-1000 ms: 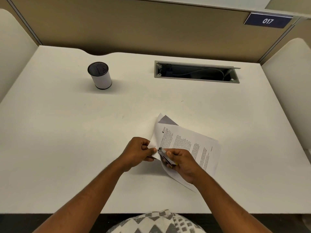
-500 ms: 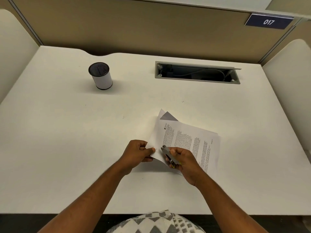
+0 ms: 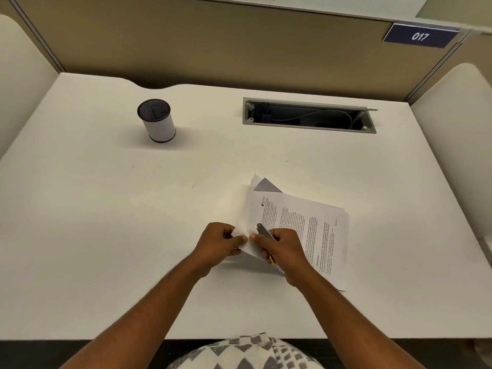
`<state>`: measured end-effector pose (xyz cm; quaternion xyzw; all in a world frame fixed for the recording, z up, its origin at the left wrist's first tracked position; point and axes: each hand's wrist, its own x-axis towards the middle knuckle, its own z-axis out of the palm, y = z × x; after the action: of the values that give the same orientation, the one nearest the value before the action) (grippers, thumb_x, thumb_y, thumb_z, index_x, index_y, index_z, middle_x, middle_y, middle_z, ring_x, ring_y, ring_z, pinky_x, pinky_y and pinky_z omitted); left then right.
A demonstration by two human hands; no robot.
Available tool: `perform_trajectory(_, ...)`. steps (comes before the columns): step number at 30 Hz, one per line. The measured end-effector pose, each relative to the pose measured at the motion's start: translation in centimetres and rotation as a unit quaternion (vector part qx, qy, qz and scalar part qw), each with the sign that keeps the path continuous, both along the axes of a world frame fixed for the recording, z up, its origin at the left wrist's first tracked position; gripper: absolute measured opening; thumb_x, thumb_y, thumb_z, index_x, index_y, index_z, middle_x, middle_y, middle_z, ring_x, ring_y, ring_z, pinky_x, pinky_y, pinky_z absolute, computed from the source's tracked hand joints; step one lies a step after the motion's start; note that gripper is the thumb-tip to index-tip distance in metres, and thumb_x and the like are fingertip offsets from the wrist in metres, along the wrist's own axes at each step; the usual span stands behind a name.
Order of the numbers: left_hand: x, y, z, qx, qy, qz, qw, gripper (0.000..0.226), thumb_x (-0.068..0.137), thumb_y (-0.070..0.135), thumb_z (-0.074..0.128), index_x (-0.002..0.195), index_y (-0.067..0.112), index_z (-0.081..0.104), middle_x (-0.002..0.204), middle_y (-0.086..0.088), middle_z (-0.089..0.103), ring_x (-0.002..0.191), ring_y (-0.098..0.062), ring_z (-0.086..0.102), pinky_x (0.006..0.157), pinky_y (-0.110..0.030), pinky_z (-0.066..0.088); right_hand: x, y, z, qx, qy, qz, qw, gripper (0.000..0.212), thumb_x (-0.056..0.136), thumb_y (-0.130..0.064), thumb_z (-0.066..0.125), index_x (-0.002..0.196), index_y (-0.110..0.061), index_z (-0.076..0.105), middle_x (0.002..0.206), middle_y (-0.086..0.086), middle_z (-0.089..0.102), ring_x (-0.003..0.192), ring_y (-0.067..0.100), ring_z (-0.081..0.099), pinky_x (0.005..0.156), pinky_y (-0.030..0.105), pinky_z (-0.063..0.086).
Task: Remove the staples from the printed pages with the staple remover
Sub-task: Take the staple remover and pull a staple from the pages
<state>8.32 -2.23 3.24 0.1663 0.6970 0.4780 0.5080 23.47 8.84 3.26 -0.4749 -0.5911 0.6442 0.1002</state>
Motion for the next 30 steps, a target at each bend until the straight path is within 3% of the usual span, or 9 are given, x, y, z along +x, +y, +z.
perform_trajectory(4,0.1,0.2,-0.1,-0.006,0.040,-0.003,0.999,0.025,0.086,0.019,0.080,0.096,-0.004,0.076,0.103,-0.034,0.070,0.098,-0.043,0.072,0.083,-0.040,0.064,-1.1,-0.4,0.2,0.047,-0.049,0.003,0.998,0.039,0.075,-0.034,0.085,0.064,0.001,0.071,0.051,0.006,0.063,0.046,0.013,0.058,0.047,0.025,0.049)
perform_trajectory(8,0.0,0.1,-0.2,-0.020,0.052,0.010,0.998,0.018,0.086,0.016,0.079,0.096,0.001,0.077,0.097,-0.025,0.075,0.092,-0.036,0.075,0.083,-0.044,0.064,-1.4,-0.5,0.1,0.055,-0.067,0.009,0.996,0.030,0.079,-0.027,0.081,0.067,0.000,0.074,0.054,0.007,0.066,0.048,0.012,0.062,0.050,0.025,0.051)
perform_trajectory(12,0.0,0.0,-0.2,-0.019,0.046,0.017,0.999,0.013,0.086,0.014,0.079,0.095,0.005,0.078,0.094,-0.020,0.077,0.089,-0.032,0.077,0.079,-0.038,0.065,-1.5,-0.7,0.0,0.053,-0.076,0.018,0.996,0.025,0.080,-0.024,0.080,0.072,-0.001,0.075,0.058,0.008,0.068,0.051,0.012,0.064,0.051,0.024,0.052)
perform_trajectory(16,0.2,-0.1,0.0,-0.012,0.016,0.022,1.000,0.010,0.088,0.011,0.076,0.095,0.004,0.078,0.096,-0.021,0.077,0.091,-0.033,0.076,0.079,-0.034,0.065,-1.5,-0.9,0.0,0.062,-0.079,0.025,0.995,0.028,0.082,-0.023,0.079,0.073,0.002,0.072,0.058,0.008,0.065,0.054,0.016,0.063,0.056,0.031,0.052)
perform_trajectory(19,0.3,0.0,0.1,-0.019,-0.001,0.022,1.000,0.018,0.089,0.011,0.075,0.103,0.000,0.076,0.098,-0.018,0.077,0.093,-0.032,0.076,0.086,-0.040,0.063,-1.6,-1.1,-0.1,0.091,-0.094,0.038,0.991,0.029,0.084,-0.025,0.077,0.063,-0.010,0.065,0.061,0.009,0.059,0.060,0.021,0.060,0.060,0.035,0.048)
perform_trajectory(25,0.3,0.1,0.0,-0.037,-0.010,0.016,0.999,0.021,0.091,0.011,0.073,0.109,0.000,0.074,0.104,-0.015,0.077,0.095,-0.029,0.075,0.084,-0.035,0.063,-1.7,-1.4,-0.5,0.207,-0.147,0.077,0.964,0.043,0.087,-0.041,0.074,0.056,-0.027,0.047,0.054,-0.008,0.044,0.050,0.007,0.041,0.051,0.021,0.030)
perform_trajectory(30,0.5,0.0,-0.2,-0.050,0.007,0.017,0.999,0.018,0.091,0.013,0.073,0.104,0.000,0.074,0.099,-0.015,0.076,0.093,-0.029,0.075,0.087,-0.039,0.063,-1.4,-1.7,-0.6,0.305,-0.148,0.115,0.934,0.029,0.088,-0.046,0.073,0.070,-0.026,0.059,0.056,-0.016,0.049,0.051,0.005,0.048,0.052,0.014,0.030)
